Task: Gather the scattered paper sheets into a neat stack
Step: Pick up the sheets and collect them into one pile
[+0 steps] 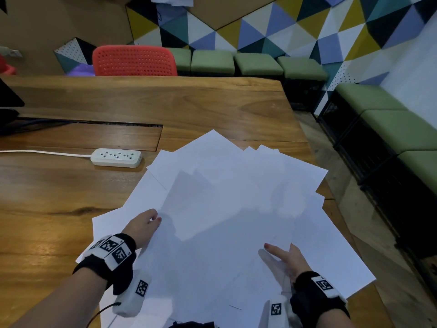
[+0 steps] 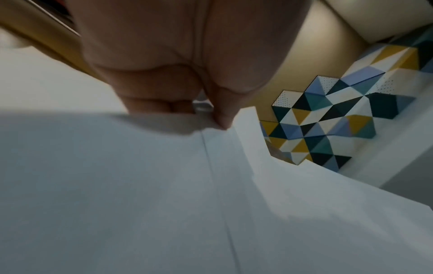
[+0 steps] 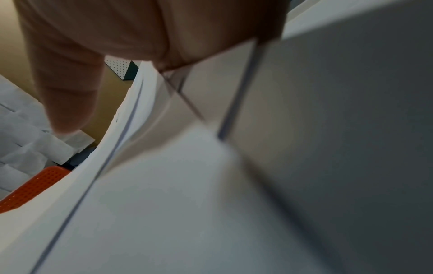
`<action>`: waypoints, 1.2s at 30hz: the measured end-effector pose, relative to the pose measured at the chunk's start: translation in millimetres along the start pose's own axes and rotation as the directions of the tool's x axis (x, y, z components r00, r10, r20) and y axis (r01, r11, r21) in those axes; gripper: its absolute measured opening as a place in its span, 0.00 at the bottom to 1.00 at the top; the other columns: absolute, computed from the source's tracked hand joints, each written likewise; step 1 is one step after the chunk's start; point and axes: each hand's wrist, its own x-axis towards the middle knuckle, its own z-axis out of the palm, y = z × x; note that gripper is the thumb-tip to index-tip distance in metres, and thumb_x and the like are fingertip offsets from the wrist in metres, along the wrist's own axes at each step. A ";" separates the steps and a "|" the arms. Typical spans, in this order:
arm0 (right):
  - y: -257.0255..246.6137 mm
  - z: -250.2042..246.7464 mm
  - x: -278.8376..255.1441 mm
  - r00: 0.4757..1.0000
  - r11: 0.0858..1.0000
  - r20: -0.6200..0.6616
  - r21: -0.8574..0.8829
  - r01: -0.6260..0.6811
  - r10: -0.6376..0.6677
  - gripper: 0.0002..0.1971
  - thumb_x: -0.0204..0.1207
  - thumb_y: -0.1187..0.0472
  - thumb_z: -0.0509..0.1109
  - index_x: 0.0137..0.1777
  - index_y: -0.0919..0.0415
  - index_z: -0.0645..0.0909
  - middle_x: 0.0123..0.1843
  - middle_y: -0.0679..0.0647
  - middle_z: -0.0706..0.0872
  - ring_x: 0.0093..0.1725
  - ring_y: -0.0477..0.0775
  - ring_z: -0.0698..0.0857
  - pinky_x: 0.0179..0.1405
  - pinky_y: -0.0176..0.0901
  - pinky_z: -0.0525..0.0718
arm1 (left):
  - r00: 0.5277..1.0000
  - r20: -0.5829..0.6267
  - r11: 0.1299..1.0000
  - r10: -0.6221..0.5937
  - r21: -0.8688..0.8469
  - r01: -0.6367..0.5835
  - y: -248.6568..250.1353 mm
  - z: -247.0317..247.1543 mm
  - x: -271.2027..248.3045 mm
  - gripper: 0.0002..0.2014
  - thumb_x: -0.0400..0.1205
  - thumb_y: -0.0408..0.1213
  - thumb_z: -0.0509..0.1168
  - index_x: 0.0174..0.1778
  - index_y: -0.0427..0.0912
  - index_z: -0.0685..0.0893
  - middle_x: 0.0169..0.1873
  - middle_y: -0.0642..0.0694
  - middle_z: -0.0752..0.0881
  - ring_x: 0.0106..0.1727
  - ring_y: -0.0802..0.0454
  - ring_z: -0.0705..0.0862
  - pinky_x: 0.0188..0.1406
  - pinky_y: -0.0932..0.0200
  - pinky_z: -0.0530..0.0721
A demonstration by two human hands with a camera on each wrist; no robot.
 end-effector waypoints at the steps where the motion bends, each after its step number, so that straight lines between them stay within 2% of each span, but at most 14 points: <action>1: 0.0 -1.0 0.7 0.999 1.000 0.035 0.014 0.002 -0.003 0.35 0.40 0.51 0.89 0.47 0.64 0.81 0.47 0.57 0.85 0.44 0.52 0.84 0.38 0.42 0.79 | 1.000 0.001 1.000 -0.008 -0.013 0.008 -3.2 2.3 0.9 0.13 0.85 0.38 0.54 0.34 0.41 0.65 0.27 0.44 0.71 0.30 0.47 0.69 0.30 0.55 0.65; 3: -0.4 -2.4 0.7 0.999 1.000 0.052 0.029 0.005 -0.007 0.37 0.35 0.48 0.88 0.44 0.63 0.80 0.44 0.55 0.86 0.43 0.51 0.84 0.36 0.41 0.78 | 1.000 0.024 0.999 -0.019 -0.036 0.020 -4.7 7.7 -1.2 0.10 0.85 0.38 0.55 0.38 0.40 0.67 0.30 0.43 0.74 0.30 0.47 0.71 0.30 0.56 0.67; 5: 0.8 -3.6 2.5 0.999 0.999 0.045 0.044 0.003 -0.005 0.30 0.50 0.54 0.86 0.49 0.67 0.79 0.42 0.54 0.85 0.42 0.49 0.82 0.37 0.40 0.78 | 0.996 0.091 0.994 -0.025 -0.103 0.035 -3.0 12.7 -5.1 0.05 0.82 0.38 0.59 0.51 0.45 0.70 0.41 0.41 0.81 0.36 0.45 0.79 0.30 0.58 0.73; 8: 6.7 -3.2 9.4 1.000 0.999 0.012 0.020 0.026 -0.026 0.44 0.38 0.46 0.88 0.54 0.70 0.81 0.45 0.58 0.88 0.48 0.57 0.86 0.46 0.48 0.83 | 0.979 0.202 0.984 -0.031 -0.167 0.066 3.4 22.0 -9.1 0.24 0.79 0.36 0.63 0.68 0.52 0.62 0.55 0.43 0.80 0.48 0.44 0.82 0.32 0.58 0.81; 10: 3.9 4.4 5.4 0.999 1.000 0.051 0.031 0.005 -0.006 0.32 0.54 0.56 0.84 0.56 0.73 0.80 0.44 0.60 0.87 0.45 0.58 0.87 0.41 0.45 0.84 | 0.966 0.257 0.993 -0.015 -0.106 0.044 7.6 31.8 -8.8 0.23 0.80 0.36 0.59 0.72 0.46 0.64 0.61 0.43 0.80 0.51 0.44 0.82 0.42 0.55 0.84; 12: 2.7 11.8 4.8 0.997 0.997 0.075 0.071 -0.005 -0.001 0.23 0.64 0.66 0.79 0.57 0.74 0.79 0.45 0.61 0.87 0.40 0.55 0.89 0.35 0.39 0.86 | 0.952 0.305 0.999 0.011 -0.042 0.002 10.5 40.4 -7.3 0.28 0.82 0.37 0.56 0.79 0.46 0.59 0.73 0.45 0.73 0.66 0.43 0.78 0.62 0.50 0.79; 16: 11.0 12.1 11.3 0.999 0.999 0.040 0.021 -0.029 0.028 0.50 0.38 0.53 0.89 0.61 0.76 0.76 0.53 0.69 0.87 0.47 0.63 0.90 0.43 0.50 0.89 | 0.939 0.339 0.996 0.066 -0.076 -0.043 15.7 44.5 -6.1 0.37 0.77 0.48 0.57 0.82 0.49 0.51 0.79 0.56 0.60 0.79 0.47 0.66 0.78 0.49 0.64; 19: 14.5 10.2 10.6 0.999 1.000 0.039 -0.024 0.004 -0.003 0.23 0.61 0.66 0.81 0.54 0.72 0.79 0.51 0.67 0.87 0.44 0.61 0.89 0.40 0.48 0.87 | 0.933 0.357 0.999 0.046 -0.007 -0.046 11.0 50.6 -3.9 0.34 0.81 0.43 0.56 0.82 0.47 0.51 0.80 0.51 0.62 0.79 0.47 0.64 0.78 0.55 0.62; 22: 14.0 13.0 11.9 0.997 0.983 -0.003 -0.169 0.078 -0.080 0.13 0.72 0.72 0.70 0.55 0.65 0.78 0.55 0.63 0.86 0.56 0.63 0.84 0.60 0.56 0.81 | 0.921 0.384 0.997 0.068 0.005 -0.076 11.8 54.4 -5.1 0.33 0.77 0.48 0.58 0.80 0.50 0.58 0.77 0.52 0.68 0.76 0.48 0.69 0.76 0.50 0.67; 26: 10.1 12.6 18.2 0.990 0.979 -0.078 -0.176 0.105 -0.120 0.16 0.73 0.73 0.69 0.60 0.68 0.77 0.54 0.65 0.84 0.58 0.67 0.82 0.61 0.57 0.79 | 0.987 0.158 0.999 0.019 -0.048 -0.012 18.0 45.4 -4.3 0.17 0.81 0.42 0.60 0.66 0.46 0.71 0.51 0.46 0.79 0.53 0.46 0.78 0.54 0.58 0.75; 28: 7.5 10.3 24.4 0.989 0.988 -0.110 -0.131 0.082 -0.097 0.17 0.73 0.73 0.69 0.62 0.69 0.76 0.55 0.66 0.84 0.57 0.67 0.82 0.60 0.55 0.79 | 0.997 -0.057 0.994 -0.056 -0.093 0.050 5.9 31.6 -0.2 0.21 0.80 0.41 0.63 0.69 0.44 0.70 0.56 0.42 0.80 0.58 0.42 0.78 0.60 0.54 0.74; 32: 10.6 2.6 33.4 0.990 1.000 -0.142 -0.025 0.010 -0.013 0.31 0.68 0.69 0.76 0.69 0.76 0.69 0.63 0.67 0.81 0.58 0.65 0.81 0.59 0.52 0.77 | 0.870 -0.363 0.940 -0.333 -0.055 0.337 -33.0 -0.3 -0.3 0.35 0.77 0.48 0.66 0.78 0.46 0.59 0.76 0.34 0.65 0.76 0.33 0.62 0.74 0.39 0.62; 34: 10.2 4.3 34.4 0.989 1.000 -0.150 0.009 -0.005 0.007 0.49 0.60 0.61 0.83 0.76 0.74 0.58 0.71 0.69 0.75 0.67 0.69 0.77 0.66 0.58 0.75 | 0.801 -0.399 0.888 -0.446 -0.085 0.452 -50.9 -8.8 -6.7 0.36 0.76 0.50 0.66 0.78 0.44 0.59 0.75 0.32 0.63 0.75 0.32 0.61 0.73 0.39 0.62; 36: 8.1 5.6 35.7 0.984 0.999 -0.174 0.035 -0.038 0.043 0.51 0.67 0.65 0.78 0.80 0.73 0.45 0.77 0.71 0.66 0.74 0.69 0.70 0.71 0.61 0.69 | 0.765 -0.451 0.859 -0.460 -0.007 0.512 -65.5 -10.8 -12.0 0.34 0.76 0.52 0.65 0.74 0.39 0.64 0.70 0.29 0.67 0.70 0.32 0.66 0.68 0.41 0.67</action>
